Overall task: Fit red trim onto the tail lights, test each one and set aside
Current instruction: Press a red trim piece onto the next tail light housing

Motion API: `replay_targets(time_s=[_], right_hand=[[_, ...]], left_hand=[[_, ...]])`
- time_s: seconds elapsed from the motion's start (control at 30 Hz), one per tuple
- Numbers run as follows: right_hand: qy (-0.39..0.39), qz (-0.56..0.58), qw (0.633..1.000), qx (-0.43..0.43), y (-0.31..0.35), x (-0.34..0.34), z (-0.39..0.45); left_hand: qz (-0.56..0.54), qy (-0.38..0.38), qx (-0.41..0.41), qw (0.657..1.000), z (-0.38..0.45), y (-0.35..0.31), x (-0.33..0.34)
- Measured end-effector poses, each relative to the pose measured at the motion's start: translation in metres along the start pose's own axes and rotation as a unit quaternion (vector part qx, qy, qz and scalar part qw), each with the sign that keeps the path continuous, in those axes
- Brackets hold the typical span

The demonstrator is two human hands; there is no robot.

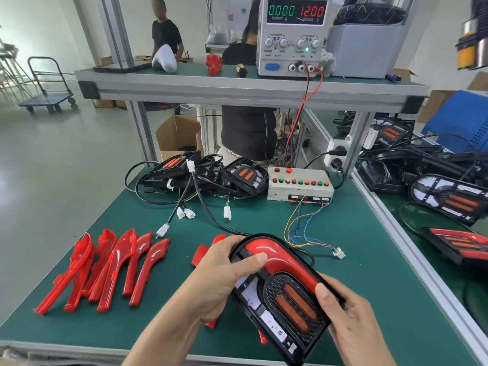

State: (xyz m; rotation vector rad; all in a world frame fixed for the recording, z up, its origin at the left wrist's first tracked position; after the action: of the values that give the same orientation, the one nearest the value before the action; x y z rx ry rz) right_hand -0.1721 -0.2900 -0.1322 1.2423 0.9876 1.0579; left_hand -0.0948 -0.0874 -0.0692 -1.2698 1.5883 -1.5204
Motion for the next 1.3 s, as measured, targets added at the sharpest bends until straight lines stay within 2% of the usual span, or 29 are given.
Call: replay_targets(time_s=[0.23, 0.47, 0.53, 0.6, 0.63, 0.67, 0.73, 0.8, 0.87, 0.97, 1.13, 1.2, 1.3], right_hand=[[-0.020, -0.037, 0.999, -0.005, 0.010, -0.002, -0.004], [0.141, -0.145, 0.979, 0.026, 0.040, 0.017, 0.004], [0.132, -0.172, 0.976, 0.016, 0.043, 0.022, 0.005], [0.081, -0.152, 0.985, 0.018, 0.043, 0.018, 0.006], [0.049, -0.137, 0.989, 0.020, 0.042, 0.014, 0.006], [0.020, -0.127, 0.991, 0.020, 0.042, 0.008, 0.005], [-0.007, -0.121, 0.992, 0.029, 0.041, -0.001, 0.002], [-0.009, -0.114, 0.993, 0.037, 0.040, -0.004, -0.004], [-0.012, -0.107, 0.993, 0.047, 0.037, -0.003, -0.007], [-0.029, -0.102, 0.993, 0.056, 0.035, -0.003, -0.005], [-0.053, -0.098, 0.993, 0.041, 0.042, -0.005, -0.007], [-0.053, -0.099, 0.993, 0.040, 0.043, -0.005, -0.007], [-0.052, -0.089, 0.994, 0.037, 0.043, -0.004, -0.006]], left_hand=[[-0.013, 0.004, -0.040, 0.999, 0.003, 0.011, 0.001], [-0.017, 0.036, -0.051, 0.998, 0.002, 0.022, 0.010], [-0.010, 0.009, -0.037, 0.999, 0.003, 0.020, 0.010], [0.063, -0.085, 0.022, 0.994, 0.002, 0.006, -0.014], [0.129, -0.165, 0.060, 0.976, -0.003, -0.005, -0.037], [0.208, -0.247, 0.092, 0.942, -0.013, -0.017, -0.061], [0.379, -0.359, 0.103, 0.846, -0.033, -0.034, -0.100], [0.529, -0.391, 0.034, 0.752, -0.039, -0.032, -0.129], [0.610, -0.390, -0.041, 0.689, -0.039, -0.023, -0.153], [0.653, -0.368, -0.096, 0.655, -0.032, -0.013, -0.172], [0.690, -0.334, -0.150, 0.625, -0.022, 0.002, -0.187], [0.692, -0.330, -0.159, 0.622, -0.019, 0.005, -0.190], [0.671, -0.341, -0.159, 0.639, -0.019, 0.002, -0.193]])
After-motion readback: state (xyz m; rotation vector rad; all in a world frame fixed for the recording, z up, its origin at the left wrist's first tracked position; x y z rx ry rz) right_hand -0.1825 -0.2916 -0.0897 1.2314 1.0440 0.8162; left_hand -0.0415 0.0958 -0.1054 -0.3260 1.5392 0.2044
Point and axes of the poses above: each hand's wrist, its own z-axis towards the middle knuckle, its own x-axis out of the palm, y = z × x, the point moved 10 cm from there along z, towards the middle knuckle, and after that the axes turned 3 degrees about -x, right-handed, at the moved point
